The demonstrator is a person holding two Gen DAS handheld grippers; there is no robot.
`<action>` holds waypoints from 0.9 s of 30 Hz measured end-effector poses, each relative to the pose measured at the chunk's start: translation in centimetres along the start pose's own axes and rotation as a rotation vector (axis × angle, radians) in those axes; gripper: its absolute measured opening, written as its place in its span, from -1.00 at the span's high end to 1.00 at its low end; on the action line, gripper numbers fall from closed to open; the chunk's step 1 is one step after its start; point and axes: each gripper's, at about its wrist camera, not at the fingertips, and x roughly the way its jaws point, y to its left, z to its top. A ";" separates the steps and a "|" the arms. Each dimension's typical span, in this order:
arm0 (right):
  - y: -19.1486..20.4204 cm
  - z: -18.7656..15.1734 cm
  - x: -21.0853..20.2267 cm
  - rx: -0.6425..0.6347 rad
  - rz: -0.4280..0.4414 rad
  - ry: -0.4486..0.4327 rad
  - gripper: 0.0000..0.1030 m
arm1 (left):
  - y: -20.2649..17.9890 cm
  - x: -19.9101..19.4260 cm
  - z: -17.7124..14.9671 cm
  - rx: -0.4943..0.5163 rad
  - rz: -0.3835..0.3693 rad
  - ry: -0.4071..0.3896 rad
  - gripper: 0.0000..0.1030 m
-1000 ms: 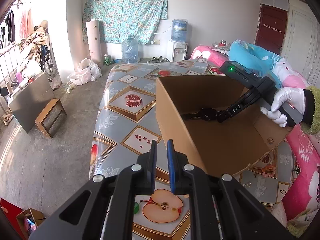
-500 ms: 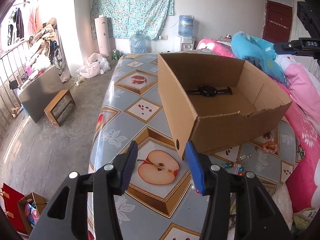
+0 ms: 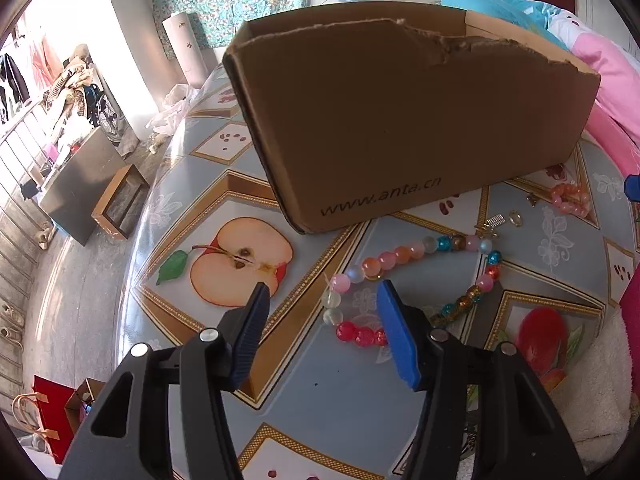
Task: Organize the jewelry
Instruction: 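Lower the right gripper onto the multicolour bead bracelet and close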
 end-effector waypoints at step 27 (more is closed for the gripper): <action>6.6 0.4 10.8 -0.159 0.039 0.098 0.42 | 0.9 -0.6 -1.4 0.004 -0.092 0.009 0.59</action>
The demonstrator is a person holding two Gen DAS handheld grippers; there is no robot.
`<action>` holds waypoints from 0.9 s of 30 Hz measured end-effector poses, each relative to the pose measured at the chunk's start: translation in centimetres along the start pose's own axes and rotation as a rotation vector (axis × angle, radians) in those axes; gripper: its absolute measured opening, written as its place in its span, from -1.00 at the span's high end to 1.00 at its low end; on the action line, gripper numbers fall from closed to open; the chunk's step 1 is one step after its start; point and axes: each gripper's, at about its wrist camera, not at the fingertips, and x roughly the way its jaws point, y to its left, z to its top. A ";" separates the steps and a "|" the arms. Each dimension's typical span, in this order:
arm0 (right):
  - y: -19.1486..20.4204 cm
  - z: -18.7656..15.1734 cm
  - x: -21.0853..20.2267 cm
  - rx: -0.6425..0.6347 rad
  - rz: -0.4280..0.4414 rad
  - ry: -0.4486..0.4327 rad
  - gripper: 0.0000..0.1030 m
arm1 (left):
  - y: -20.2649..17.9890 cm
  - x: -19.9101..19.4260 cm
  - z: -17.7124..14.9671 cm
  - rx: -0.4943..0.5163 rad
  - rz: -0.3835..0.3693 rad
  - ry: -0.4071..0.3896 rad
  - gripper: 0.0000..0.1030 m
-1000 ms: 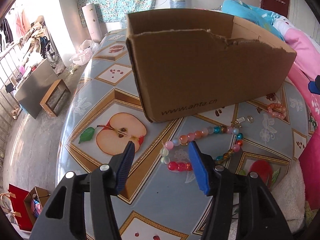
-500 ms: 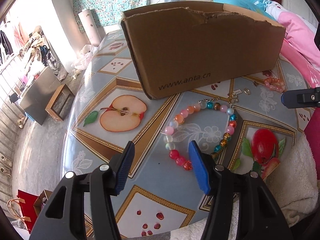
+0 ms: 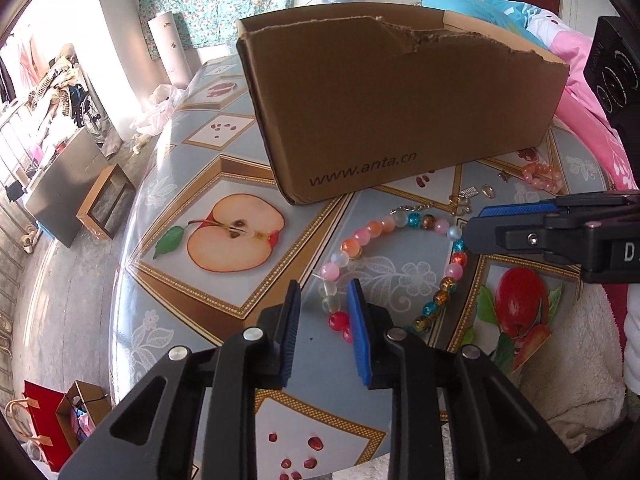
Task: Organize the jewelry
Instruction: 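Lower the right gripper onto the multicolour bead bracelet and close, then lift the bead bracelet with the right gripper and carry it over the box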
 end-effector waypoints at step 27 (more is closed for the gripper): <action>0.2 1.1 -1.5 -0.049 -0.050 -0.045 0.86 | 0.1 -2.4 1.6 -0.041 -0.048 -0.116 0.82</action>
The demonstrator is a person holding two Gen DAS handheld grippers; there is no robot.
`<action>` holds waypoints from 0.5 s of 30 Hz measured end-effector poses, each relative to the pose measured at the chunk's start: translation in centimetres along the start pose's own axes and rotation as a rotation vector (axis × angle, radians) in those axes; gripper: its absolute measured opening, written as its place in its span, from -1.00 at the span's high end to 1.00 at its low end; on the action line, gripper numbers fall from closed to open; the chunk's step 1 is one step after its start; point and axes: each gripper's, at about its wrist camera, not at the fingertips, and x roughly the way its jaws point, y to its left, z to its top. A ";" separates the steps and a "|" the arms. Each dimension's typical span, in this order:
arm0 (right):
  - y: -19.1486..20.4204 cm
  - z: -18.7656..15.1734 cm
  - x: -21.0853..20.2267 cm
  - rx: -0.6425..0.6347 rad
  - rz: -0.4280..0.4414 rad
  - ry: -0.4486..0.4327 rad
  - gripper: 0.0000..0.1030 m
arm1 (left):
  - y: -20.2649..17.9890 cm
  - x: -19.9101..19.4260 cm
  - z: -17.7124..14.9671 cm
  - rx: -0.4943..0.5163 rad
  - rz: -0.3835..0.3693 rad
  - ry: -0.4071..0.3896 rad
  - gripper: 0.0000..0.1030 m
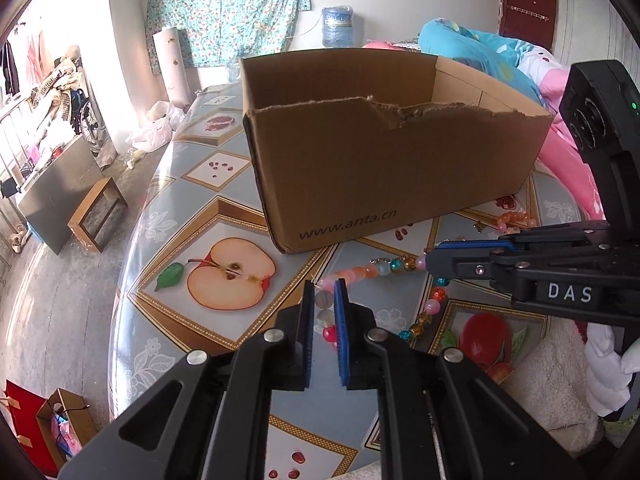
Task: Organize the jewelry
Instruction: 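Lift the bead bracelet with the right gripper and carry it over the box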
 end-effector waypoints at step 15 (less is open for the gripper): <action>-0.3 -1.3 -3.8 0.013 0.018 -0.054 0.86 | -1.4 -2.8 0.5 0.005 -0.032 -0.045 0.82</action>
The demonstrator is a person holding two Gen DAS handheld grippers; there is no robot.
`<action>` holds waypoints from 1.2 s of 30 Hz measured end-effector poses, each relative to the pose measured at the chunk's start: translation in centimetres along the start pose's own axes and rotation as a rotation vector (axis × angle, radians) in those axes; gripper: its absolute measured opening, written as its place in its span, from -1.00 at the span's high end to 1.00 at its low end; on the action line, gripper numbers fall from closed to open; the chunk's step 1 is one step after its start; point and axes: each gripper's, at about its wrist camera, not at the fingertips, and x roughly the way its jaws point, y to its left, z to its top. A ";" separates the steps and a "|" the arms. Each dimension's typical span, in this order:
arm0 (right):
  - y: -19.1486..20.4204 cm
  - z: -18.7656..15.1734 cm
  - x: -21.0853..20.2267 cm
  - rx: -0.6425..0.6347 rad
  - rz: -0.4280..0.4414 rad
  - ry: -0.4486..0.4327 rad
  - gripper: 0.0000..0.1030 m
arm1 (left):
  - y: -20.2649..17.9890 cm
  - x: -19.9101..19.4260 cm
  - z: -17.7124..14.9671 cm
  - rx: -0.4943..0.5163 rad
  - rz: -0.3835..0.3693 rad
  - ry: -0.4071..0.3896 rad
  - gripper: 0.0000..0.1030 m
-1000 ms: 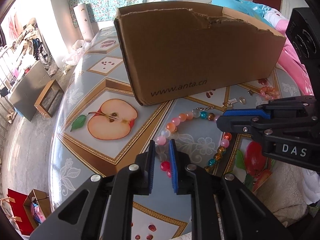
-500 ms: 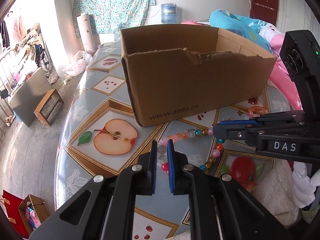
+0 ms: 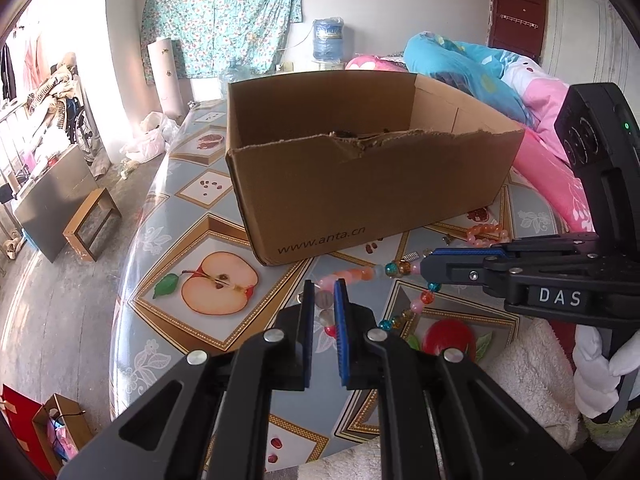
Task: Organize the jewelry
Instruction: 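Lift the bead bracelet with the right gripper and carry it over the box, then open the right gripper to drop the bead bracelet into the box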
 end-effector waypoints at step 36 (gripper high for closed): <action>-1.8 17.1 5.0 -0.050 0.030 0.278 0.78 | 2.1 7.0 15.7 0.161 0.047 0.062 0.81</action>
